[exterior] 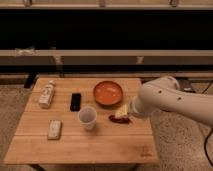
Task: Stand the bottle upright
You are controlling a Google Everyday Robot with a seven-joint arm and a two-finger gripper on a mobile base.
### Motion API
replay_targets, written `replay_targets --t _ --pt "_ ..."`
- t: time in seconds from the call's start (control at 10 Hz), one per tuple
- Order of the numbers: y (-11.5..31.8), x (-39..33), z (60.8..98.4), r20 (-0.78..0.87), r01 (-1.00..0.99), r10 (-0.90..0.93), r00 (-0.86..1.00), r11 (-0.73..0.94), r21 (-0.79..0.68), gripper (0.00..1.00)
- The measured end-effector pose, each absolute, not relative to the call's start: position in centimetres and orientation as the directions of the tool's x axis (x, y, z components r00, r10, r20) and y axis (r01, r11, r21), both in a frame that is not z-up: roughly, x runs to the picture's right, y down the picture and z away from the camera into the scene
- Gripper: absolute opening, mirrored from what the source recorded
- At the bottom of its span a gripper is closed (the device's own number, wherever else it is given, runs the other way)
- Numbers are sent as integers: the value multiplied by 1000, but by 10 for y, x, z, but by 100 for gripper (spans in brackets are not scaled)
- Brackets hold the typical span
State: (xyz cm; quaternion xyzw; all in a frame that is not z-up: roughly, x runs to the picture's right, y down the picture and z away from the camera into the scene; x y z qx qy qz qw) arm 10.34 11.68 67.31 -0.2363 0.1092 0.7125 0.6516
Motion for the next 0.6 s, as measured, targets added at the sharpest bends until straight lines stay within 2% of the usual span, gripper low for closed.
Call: replay_targets --t 0.6 --pt "23 -5 711 -431 -987 900 74 3 -162 80"
